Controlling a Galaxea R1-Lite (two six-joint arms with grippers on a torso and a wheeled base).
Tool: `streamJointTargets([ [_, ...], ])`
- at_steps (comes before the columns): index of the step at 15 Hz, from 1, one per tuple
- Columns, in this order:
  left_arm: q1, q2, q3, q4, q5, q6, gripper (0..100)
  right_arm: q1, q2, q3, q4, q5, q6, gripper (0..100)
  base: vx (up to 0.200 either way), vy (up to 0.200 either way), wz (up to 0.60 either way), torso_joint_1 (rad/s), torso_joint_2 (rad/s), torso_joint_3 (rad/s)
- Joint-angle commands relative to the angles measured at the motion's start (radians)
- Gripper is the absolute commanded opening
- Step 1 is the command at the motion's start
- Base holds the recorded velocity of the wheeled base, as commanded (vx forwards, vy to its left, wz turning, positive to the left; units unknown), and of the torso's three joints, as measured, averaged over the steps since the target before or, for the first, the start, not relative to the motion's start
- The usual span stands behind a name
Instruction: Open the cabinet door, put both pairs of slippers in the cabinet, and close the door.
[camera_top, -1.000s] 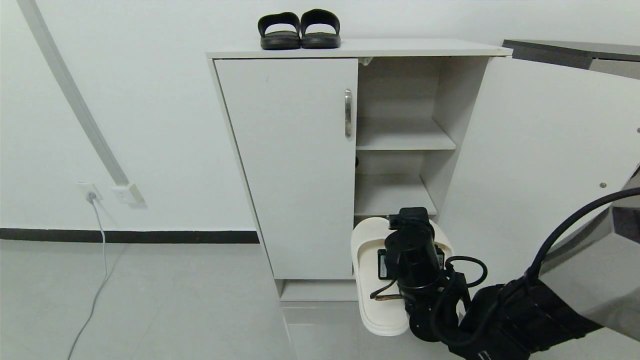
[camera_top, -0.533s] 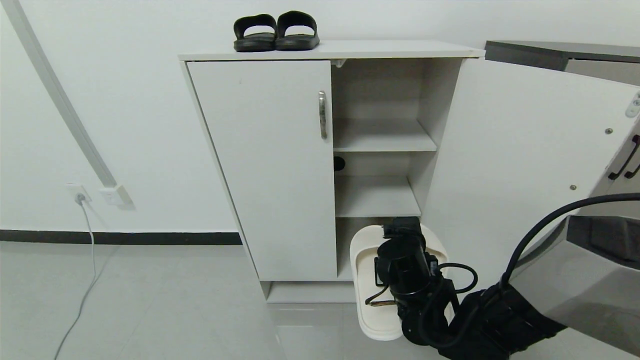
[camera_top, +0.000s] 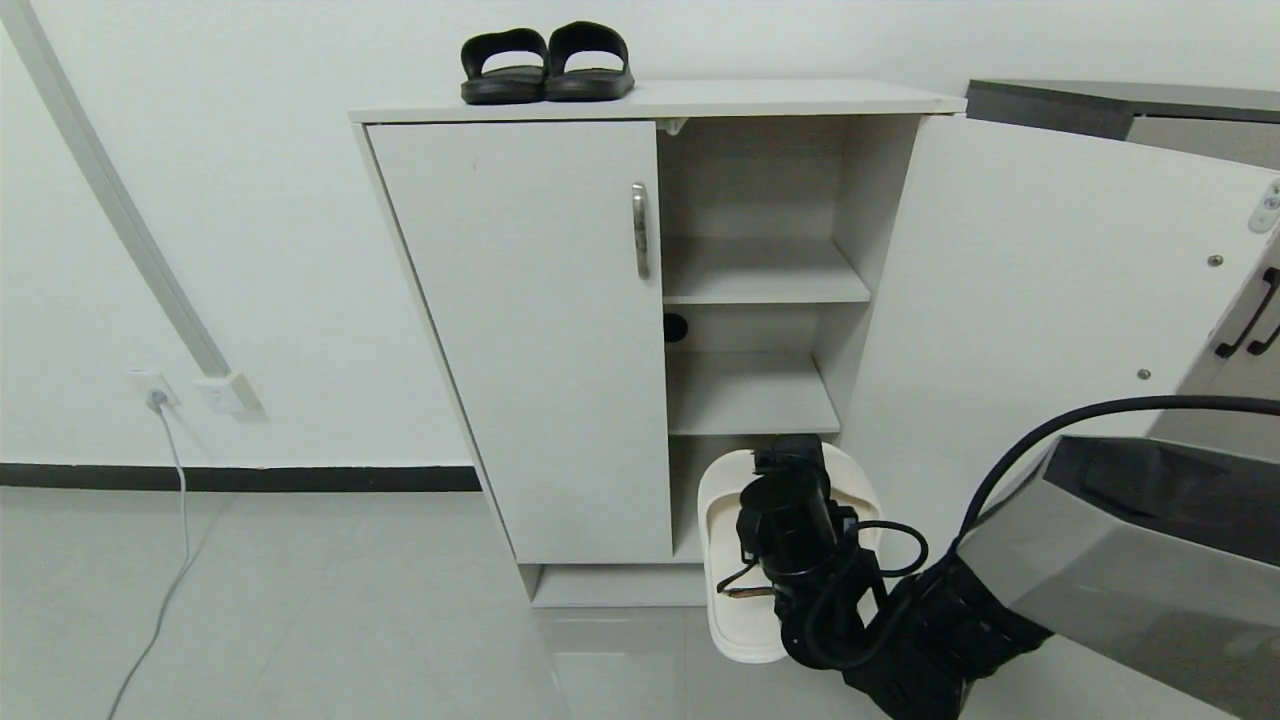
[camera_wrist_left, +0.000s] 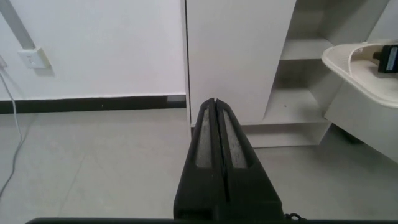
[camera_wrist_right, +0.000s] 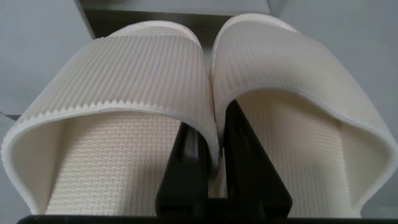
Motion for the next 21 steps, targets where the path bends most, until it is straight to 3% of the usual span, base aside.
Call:
streamJointTargets([
  [1,0.0,0.002,0.0,0.0,0.0,0.0,0,-0.01,0.024,-0.012,0.0,0.0,0.0,0,0.0,0.0,0.0,0.0,0.0,0.0],
  [8,0.0,0.002,0.0,0.0,-0.001,0.0,0,-0.012,0.085,-0.017,-0.081,0.016,-0.027,0,0.0,0.0,0.0,0.0,0.0,0.0],
  [12,0.0,0.002,0.0,0.0,-0.003,0.0,0,-0.025,0.159,-0.037,-0.212,0.069,-0.109,0,0.0,0.0,0.0,0.002,0.0,-0.153],
  [16,0.0,0.002,0.0,0.0,-0.003,0.001,0,-0.044,0.185,-0.064,-0.236,0.078,-0.115,0,0.0,0.0,0.0,0.005,0.0,-0.19],
  [18,0.0,0.002,0.0,0.0,-0.003,0.004,0,-0.047,0.206,-0.066,-0.344,0.075,-0.164,0,0.0,0.0,0.0,0.007,0.0,-0.124],
  [21,0.0,0.002,0.0,0.0,-0.001,0.004,0,-0.07,0.263,-0.063,-0.632,0.079,-0.351,0,0.0,0.0,0.0,0.0,0.0,0.0],
])
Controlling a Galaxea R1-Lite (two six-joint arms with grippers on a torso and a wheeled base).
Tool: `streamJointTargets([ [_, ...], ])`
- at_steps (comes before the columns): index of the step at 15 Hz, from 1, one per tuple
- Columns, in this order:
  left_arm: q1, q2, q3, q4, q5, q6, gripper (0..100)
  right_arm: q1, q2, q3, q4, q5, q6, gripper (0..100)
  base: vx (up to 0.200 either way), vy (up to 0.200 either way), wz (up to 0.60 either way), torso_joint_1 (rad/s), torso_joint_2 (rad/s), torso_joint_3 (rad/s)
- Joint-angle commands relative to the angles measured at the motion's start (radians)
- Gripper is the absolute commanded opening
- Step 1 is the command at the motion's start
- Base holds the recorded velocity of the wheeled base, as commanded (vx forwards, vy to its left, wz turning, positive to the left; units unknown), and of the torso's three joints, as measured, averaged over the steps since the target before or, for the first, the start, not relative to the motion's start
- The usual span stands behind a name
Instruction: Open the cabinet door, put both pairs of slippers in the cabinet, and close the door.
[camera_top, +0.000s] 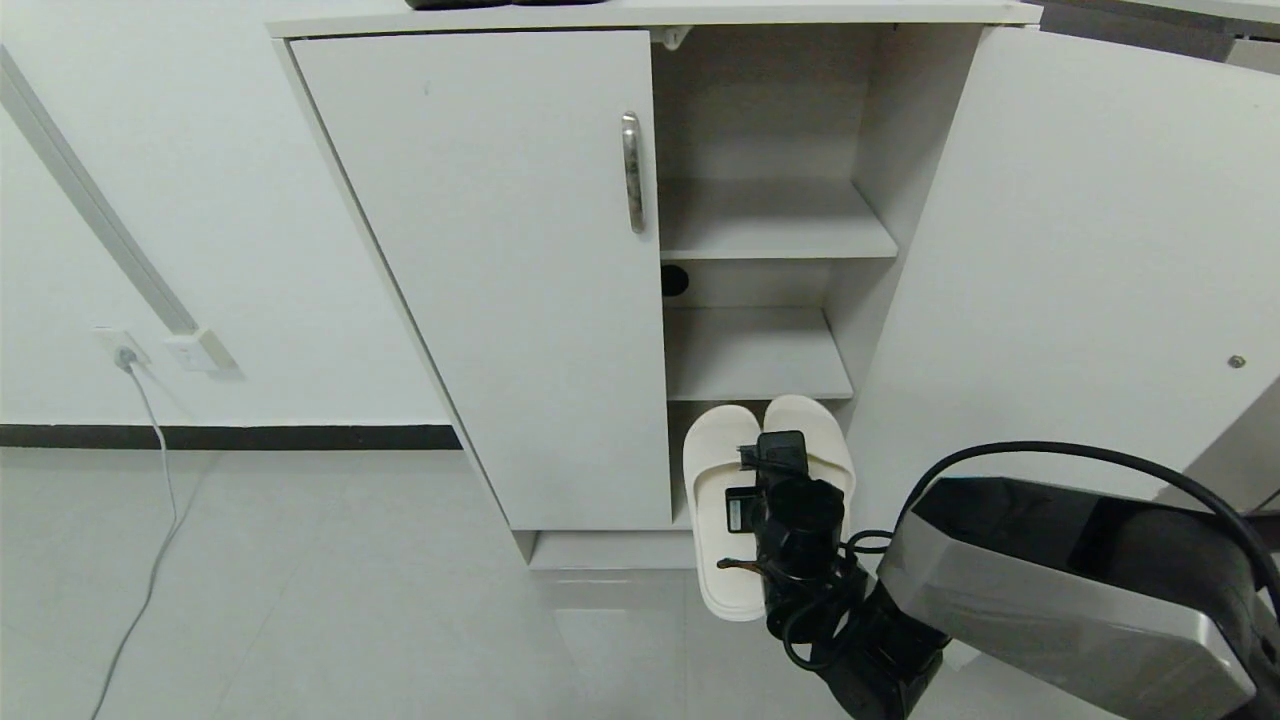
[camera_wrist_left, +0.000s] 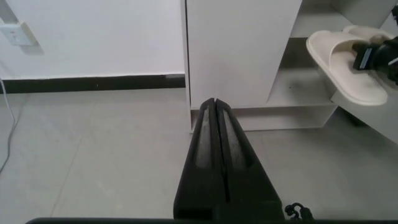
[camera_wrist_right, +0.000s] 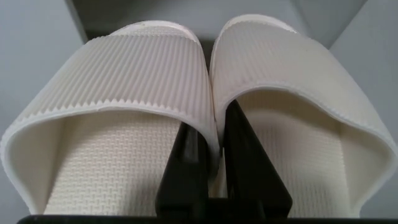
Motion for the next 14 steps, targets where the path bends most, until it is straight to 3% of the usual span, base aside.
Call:
streamJointTargets([
  [1,0.0,0.002,0.0,0.0,0.0,0.0,0,-0.013,0.042,0.001,-0.042,0.003,-0.04,0,0.0,0.0,0.0,0.0,0.0,0.0],
  [9,0.0,0.002,0.0,0.0,0.0,-0.003,0,-0.021,0.037,-0.005,-0.04,0.004,-0.04,0,0.0,0.0,0.0,0.0,0.0,0.0],
  [14,0.0,0.002,0.0,0.0,0.0,-0.003,0,-0.021,0.016,-0.005,-0.039,0.004,-0.04,0,0.2,0.0,0.0,0.001,0.0,0.003],
])
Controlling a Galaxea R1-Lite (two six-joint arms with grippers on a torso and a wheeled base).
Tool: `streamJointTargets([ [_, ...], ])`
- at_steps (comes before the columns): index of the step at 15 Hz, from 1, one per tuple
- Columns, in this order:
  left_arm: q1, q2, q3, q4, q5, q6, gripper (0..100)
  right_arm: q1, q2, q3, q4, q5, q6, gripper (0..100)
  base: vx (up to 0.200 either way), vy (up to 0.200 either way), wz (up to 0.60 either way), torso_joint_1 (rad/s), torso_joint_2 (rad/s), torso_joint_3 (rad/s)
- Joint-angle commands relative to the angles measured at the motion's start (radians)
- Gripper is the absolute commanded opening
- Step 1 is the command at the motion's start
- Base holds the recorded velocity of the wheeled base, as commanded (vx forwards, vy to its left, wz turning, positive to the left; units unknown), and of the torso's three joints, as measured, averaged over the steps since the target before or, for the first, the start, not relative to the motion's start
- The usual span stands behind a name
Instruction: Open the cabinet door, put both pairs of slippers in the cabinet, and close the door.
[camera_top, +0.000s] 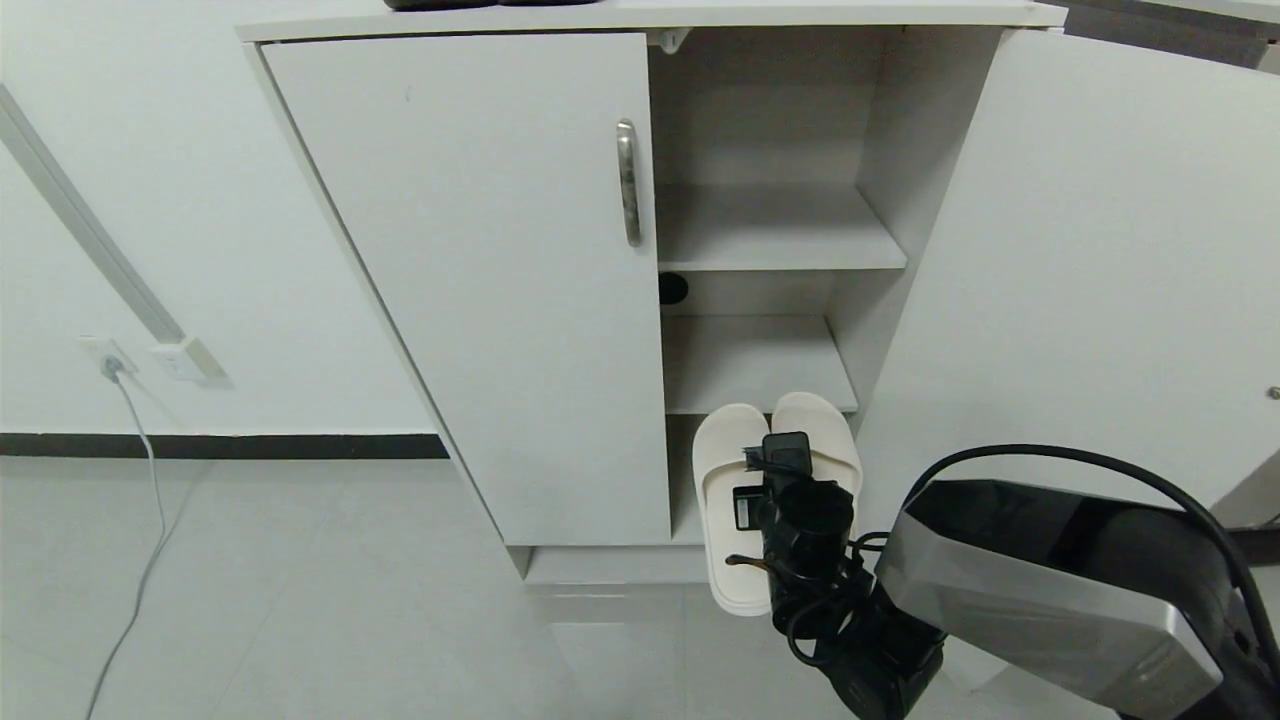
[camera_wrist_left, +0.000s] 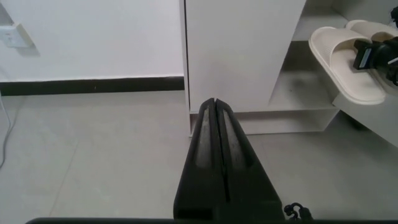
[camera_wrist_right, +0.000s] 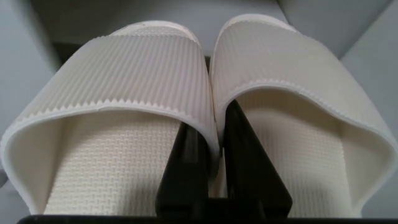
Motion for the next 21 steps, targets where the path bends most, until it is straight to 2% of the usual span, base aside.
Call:
streamJointTargets([
  [1,0.0,0.002,0.0,0.0,0.0,0.0,0,0.002,-0.01,0.001,-0.001,0.0,-0.001,0,0.2,0.0,0.0,0.007,0.0,-0.002],
  [9,0.0,0.002,0.0,0.0,0.002,-0.002,0,0.002,-0.012,0.002,0.004,0.0,-0.001,0,0.2,0.0,0.0,0.003,0.0,0.004],
  [15,0.0,0.002,0.0,0.0,0.0,-0.002,0,-0.014,-0.009,-0.015,0.056,0.021,0.006,0,0.0,0.0,0.0,0.0,0.0,0.0],
  [18,0.0,0.002,0.0,0.0,0.002,-0.002,0,-0.055,-0.009,-0.144,0.256,0.101,0.093,0,0.0,0.0,0.0,0.0,0.0,0.0],
  [21,0.0,0.002,0.0,0.0,0.0,-0.002,0,-0.094,0.014,-0.309,0.423,0.122,0.118,0,0.0,0.0,0.0,0.0,0.0,0.0],
])
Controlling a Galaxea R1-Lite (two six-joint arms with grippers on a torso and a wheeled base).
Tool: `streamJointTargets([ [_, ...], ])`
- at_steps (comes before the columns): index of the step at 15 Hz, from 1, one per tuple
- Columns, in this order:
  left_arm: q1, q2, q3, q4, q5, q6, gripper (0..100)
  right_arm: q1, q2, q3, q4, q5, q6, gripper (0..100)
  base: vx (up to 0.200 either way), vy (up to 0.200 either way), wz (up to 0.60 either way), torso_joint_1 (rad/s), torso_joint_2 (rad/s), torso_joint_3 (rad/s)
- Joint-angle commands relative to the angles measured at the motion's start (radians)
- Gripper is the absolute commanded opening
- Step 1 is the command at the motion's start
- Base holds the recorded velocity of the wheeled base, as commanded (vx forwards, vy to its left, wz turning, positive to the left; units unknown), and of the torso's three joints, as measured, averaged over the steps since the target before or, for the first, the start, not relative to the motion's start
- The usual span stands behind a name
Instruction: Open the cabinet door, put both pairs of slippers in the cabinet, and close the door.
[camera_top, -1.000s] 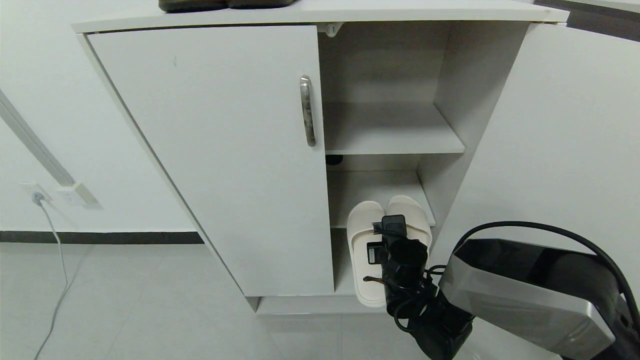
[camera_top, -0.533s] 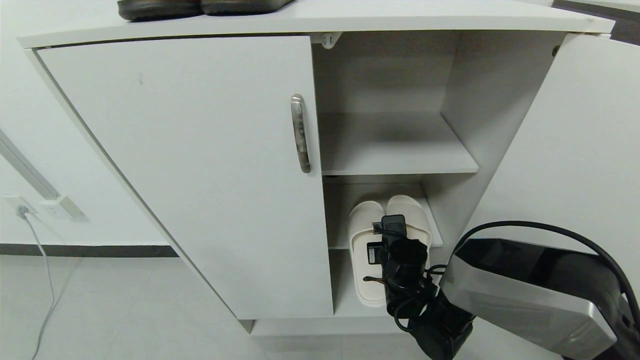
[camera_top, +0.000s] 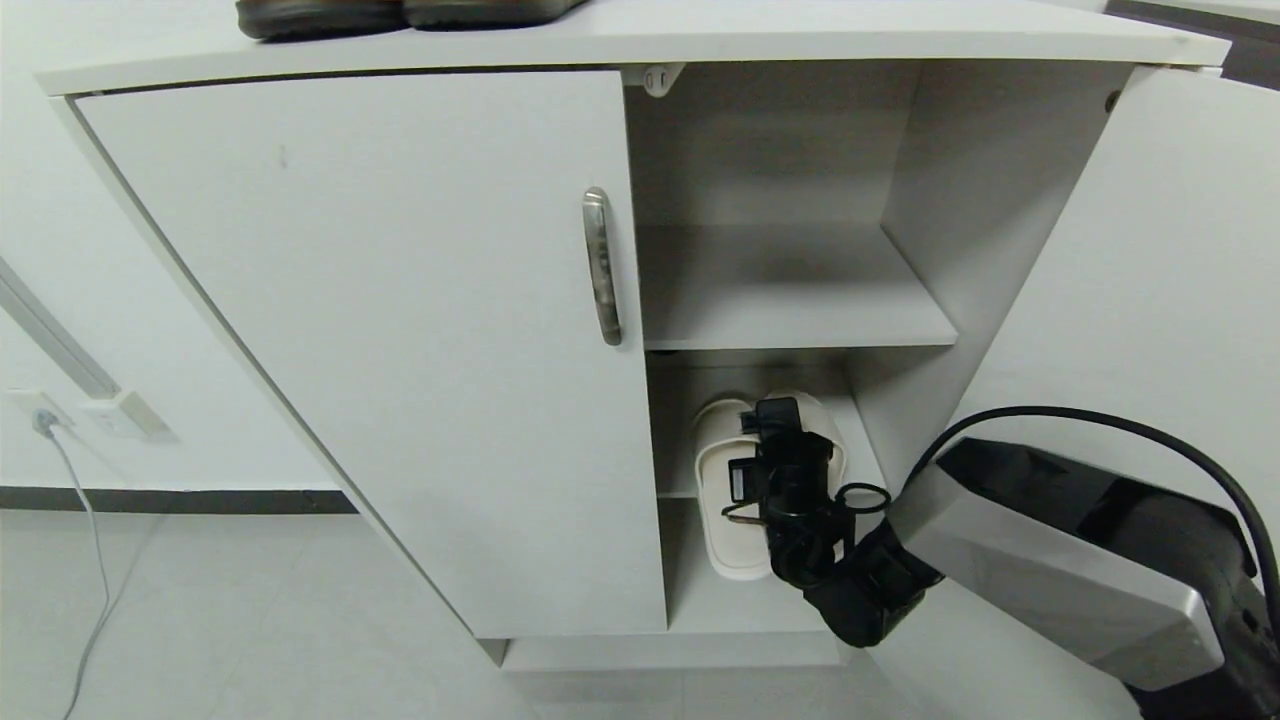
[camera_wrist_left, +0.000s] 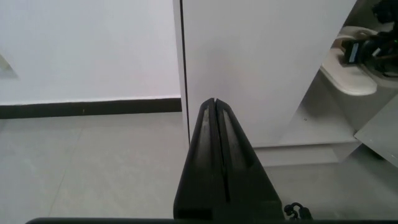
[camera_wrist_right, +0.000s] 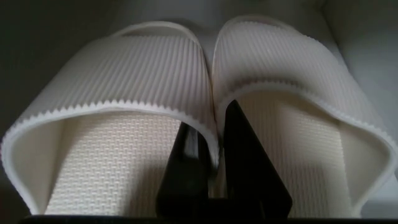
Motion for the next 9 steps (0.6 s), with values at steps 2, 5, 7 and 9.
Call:
streamJointTargets([
  [2,0.0,0.002,0.0,0.0,0.0,0.0,0,-0.044,0.041,-0.164,0.094,0.004,0.007,0,0.0,0.0,0.0,0.0,0.0,0.0],
  [5,0.0,0.002,0.0,0.0,0.0,0.002,0,-0.068,0.064,-0.261,0.144,0.004,0.017,0,0.0,0.0,0.0,0.0,0.0,0.0],
  [7,0.0,0.002,0.0,0.0,0.0,0.003,0,-0.076,0.068,-0.322,0.21,0.006,0.056,0,0.0,0.0,0.0,0.0,0.0,0.0],
  [9,0.0,0.002,0.0,0.0,0.0,0.003,0,-0.081,0.08,-0.359,0.238,0.031,0.063,0,0.0,0.0,0.0,0.0,0.0,0.0],
])
